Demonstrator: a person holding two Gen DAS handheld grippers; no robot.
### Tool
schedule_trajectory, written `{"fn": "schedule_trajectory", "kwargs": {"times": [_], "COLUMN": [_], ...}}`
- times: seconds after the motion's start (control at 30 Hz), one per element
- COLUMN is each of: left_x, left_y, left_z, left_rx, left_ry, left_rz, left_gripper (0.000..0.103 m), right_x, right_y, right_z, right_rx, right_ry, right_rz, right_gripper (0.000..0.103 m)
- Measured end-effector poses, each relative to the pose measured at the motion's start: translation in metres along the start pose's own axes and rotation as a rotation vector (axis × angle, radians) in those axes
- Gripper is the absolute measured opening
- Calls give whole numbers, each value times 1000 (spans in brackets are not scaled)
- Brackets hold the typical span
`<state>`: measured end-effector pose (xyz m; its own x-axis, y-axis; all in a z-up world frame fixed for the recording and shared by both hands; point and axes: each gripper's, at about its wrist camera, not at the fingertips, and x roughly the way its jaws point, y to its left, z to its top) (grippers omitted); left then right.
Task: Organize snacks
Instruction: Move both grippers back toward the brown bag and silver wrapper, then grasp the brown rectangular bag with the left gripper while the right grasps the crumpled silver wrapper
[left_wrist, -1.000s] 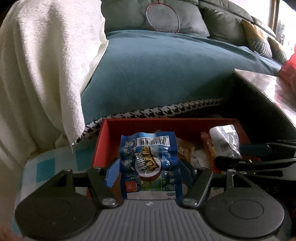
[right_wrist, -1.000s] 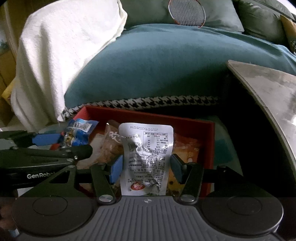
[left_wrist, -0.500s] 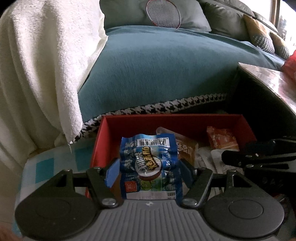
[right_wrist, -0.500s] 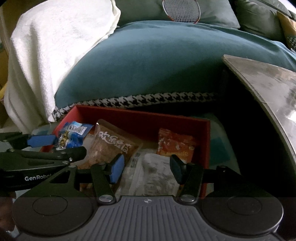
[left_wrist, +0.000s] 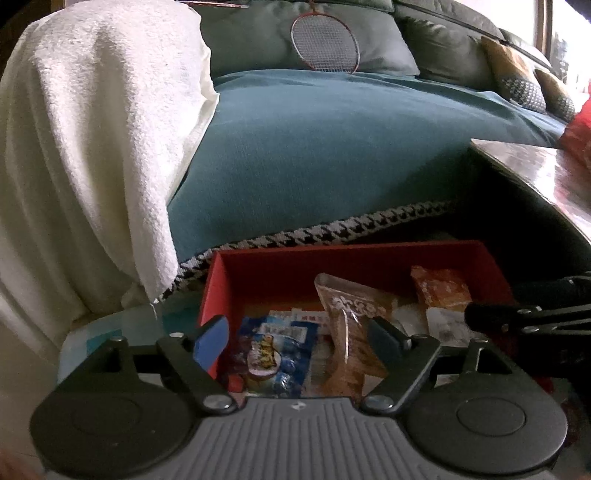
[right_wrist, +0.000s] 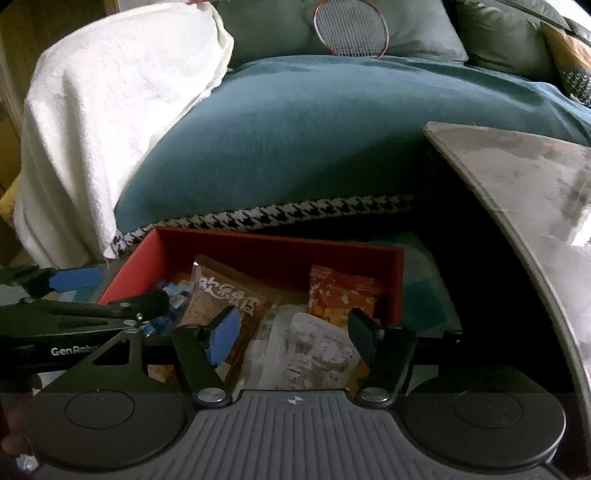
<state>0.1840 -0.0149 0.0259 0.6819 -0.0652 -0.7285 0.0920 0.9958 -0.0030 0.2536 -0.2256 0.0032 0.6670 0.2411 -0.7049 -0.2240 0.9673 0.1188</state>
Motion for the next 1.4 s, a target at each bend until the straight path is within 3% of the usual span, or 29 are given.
{"fn": "schedule_trajectory", "kwargs": {"times": [0.3,0.43,0.63,0.87,1.13,1.33,1.4], "left_x": [-29,-38,-47,-33,-10,-1,-2], "left_y": [-19,-30,-53,-97,-139,-165,-168], "left_z": [-14,-27,-57,-96,-111,-118,-118], "left_rx": [40,54,80,60,-33,42,66], "left_ry": [-9,10,97,270,353,301,296], "left_rz": [-58,-92,-176,-263,-233,-110,-89], "left_gripper": [78,78,78,78,78,88,87], "right_x": [-39,-57,-66,-73,-84,-87,-88], "right_y": [-14,-21,-39,-65,-69,-67,-68], "right_z": [-25,-46,-71,-83,-74,-72,-74], "right_rx": [40,63,128,243,283,268,267], "right_ry": [4,30,75,75,21,20,24], "right_rz": [-8,-19,-50,3,118,149,153], "right_gripper": [80,88,90,92,95,97,97]}}
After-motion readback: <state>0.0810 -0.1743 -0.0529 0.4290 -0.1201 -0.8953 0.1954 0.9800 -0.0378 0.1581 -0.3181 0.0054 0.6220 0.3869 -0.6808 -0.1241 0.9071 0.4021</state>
